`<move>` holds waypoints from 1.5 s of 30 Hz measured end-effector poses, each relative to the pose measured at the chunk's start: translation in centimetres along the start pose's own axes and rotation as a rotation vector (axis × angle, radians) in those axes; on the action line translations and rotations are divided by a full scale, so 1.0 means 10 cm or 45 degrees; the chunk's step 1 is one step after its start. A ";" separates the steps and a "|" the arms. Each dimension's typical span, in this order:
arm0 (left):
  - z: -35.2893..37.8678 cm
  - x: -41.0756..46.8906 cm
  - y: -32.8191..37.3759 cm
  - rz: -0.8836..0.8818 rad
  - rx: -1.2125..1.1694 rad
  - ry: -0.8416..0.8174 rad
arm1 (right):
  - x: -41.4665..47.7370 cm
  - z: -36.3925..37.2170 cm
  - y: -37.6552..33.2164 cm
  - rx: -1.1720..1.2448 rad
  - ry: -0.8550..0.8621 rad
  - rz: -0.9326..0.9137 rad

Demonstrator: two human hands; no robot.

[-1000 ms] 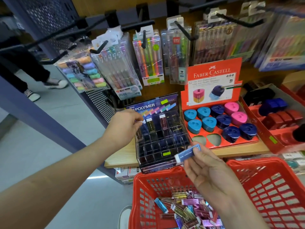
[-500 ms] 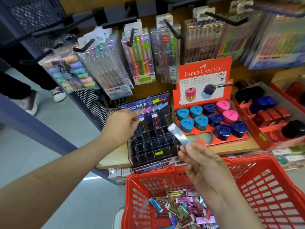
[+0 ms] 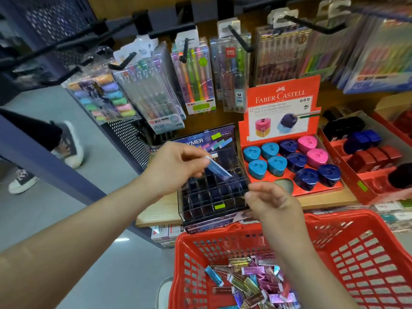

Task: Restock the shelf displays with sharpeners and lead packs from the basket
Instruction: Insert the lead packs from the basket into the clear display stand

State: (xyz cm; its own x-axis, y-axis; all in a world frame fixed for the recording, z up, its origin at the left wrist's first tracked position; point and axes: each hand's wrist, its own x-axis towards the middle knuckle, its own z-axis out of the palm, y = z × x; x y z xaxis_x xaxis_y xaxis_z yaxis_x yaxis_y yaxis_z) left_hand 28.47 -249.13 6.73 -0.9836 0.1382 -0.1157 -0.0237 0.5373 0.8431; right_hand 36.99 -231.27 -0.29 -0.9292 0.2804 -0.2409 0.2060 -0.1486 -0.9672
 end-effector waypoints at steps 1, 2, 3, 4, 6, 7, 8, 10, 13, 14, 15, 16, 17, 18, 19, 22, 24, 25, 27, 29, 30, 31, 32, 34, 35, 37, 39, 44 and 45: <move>-0.08 0.03 -0.03 0.022 0.139 0.076 | 0.03 -0.02 0.01 -0.160 0.033 -0.102; -0.15 0.06 -0.06 0.045 0.284 0.135 | 0.05 -0.05 0.02 -0.347 0.052 -0.216; -0.20 0.08 -0.09 0.071 0.415 0.177 | 0.07 -0.07 0.03 -0.532 0.057 -0.323; -0.22 0.10 -0.13 0.097 0.521 0.208 | 0.09 -0.09 0.05 -0.684 0.048 -0.407; -0.23 0.12 -0.20 0.138 0.667 0.250 | 0.13 -0.11 0.10 -0.890 -0.003 -0.492; -0.22 0.12 -0.24 0.158 0.726 0.263 | 0.15 -0.11 0.13 -0.960 -0.032 -0.499; -0.20 0.13 -0.27 0.177 0.777 0.267 | 0.16 -0.11 0.14 -1.013 -0.057 -0.500; -0.18 0.16 -0.34 0.202 0.846 0.249 | 0.15 -0.09 0.17 -1.079 -0.095 -0.493; -0.16 0.19 -0.40 0.267 0.944 0.184 | 0.13 -0.07 0.19 -1.134 -0.108 -0.471; -0.14 0.20 -0.43 0.285 0.971 0.171 | 0.13 -0.07 0.19 -1.143 -0.095 -0.474; -0.13 0.21 -0.45 0.292 0.978 0.166 | 0.14 -0.08 0.21 -1.140 -0.081 -0.482; -0.11 0.22 -0.47 0.288 0.974 0.163 | 0.16 -0.08 0.22 -1.124 -0.064 -0.498; -0.10 0.23 -0.50 0.289 0.982 0.160 | 0.18 -0.09 0.24 -1.110 -0.046 -0.510; -0.08 0.25 -0.52 0.302 1.018 0.150 | 0.21 -0.09 0.25 -1.099 -0.030 -0.525; -0.07 0.27 -0.55 0.330 1.073 0.138 | 0.23 -0.09 0.27 -1.087 -0.018 -0.536; -0.04 0.32 -0.58 0.374 1.184 0.127 | 0.28 -0.10 0.30 -1.036 -0.017 -0.560; -0.04 0.34 -0.57 0.328 1.190 0.133 | 0.28 -0.10 0.31 -1.030 -0.047 -0.563; -0.04 0.34 -0.55 0.313 1.184 0.135 | 0.28 -0.11 0.30 -1.047 -0.067 -0.565; -0.04 0.30 -0.47 0.327 1.153 0.149 | 0.25 -0.17 0.24 -1.090 -0.111 -0.567; -0.05 0.19 -0.29 0.402 1.103 0.180 | 0.22 -0.32 0.09 -1.127 -0.206 -0.580; -0.04 0.11 -0.17 0.443 1.085 0.176 | 0.21 -0.42 0.00 -1.169 -0.277 -0.568; -0.03 0.01 -0.03 0.478 1.058 0.138 | 0.21 -0.51 -0.08 -1.235 -0.367 -0.538; 0.05 -0.11 0.13 0.508 1.011 0.051 | 0.17 -0.66 -0.17 -1.330 -0.471 -0.490; 0.15 -0.30 0.35 0.513 0.975 -0.166 | 0.17 -0.80 -0.24 -1.508 -0.680 -0.421; 0.26 -0.39 0.42 0.494 0.977 -0.284 | 0.15 -0.89 -0.23 -1.599 -0.770 -0.387; 0.60 -0.54 0.40 0.434 0.981 -0.516 | 0.12 -1.08 -0.11 -1.747 -0.912 -0.286; 1.02 -0.68 0.15 0.354 0.995 -0.721 | 0.09 -1.25 0.12 -1.824 -0.980 -0.130; 1.98 -1.01 -1.03 0.058 0.997 -0.882 | 0.03 -1.65 0.97 -1.715 -0.852 0.228; 2.10 -1.07 -1.25 -0.012 0.975 -0.845 | 0.02 -1.69 1.15 -1.682 -0.829 0.302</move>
State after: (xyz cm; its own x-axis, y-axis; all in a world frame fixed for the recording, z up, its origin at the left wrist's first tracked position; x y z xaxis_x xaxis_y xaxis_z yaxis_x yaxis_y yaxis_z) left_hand 43.05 -239.86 -13.55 -0.6806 0.4407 -0.5853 0.3193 0.8974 0.3044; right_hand 44.37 -216.88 -12.87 -0.7323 -0.1410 -0.6662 0.1597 0.9155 -0.3693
